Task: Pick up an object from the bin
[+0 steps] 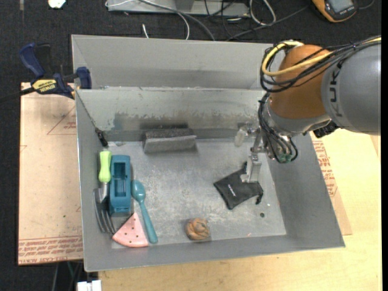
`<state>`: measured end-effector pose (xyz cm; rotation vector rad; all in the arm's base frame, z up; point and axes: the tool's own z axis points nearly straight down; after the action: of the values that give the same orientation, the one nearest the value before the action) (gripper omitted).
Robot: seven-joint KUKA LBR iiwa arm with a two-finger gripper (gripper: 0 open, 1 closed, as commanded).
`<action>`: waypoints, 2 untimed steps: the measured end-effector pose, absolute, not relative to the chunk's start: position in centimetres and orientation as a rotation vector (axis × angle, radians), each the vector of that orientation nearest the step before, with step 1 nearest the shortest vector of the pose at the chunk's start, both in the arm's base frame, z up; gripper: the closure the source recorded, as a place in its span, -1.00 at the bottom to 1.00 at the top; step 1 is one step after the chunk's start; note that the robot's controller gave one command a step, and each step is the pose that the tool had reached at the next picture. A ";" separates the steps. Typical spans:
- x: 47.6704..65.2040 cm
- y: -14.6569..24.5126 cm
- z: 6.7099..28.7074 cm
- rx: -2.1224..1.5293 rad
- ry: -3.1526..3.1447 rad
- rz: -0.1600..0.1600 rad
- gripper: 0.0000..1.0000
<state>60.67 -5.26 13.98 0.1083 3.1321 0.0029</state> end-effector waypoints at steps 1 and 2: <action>54.5 -6.0 8.9 0.369 3.112 0.004 -1.00; 56.4 -7.3 7.1 -0.172 3.126 0.002 1.00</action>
Offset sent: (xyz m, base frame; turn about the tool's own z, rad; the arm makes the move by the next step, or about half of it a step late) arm -0.0439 -0.0218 -0.0696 -0.1793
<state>56.38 -7.32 7.09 -0.1716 3.1259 0.0018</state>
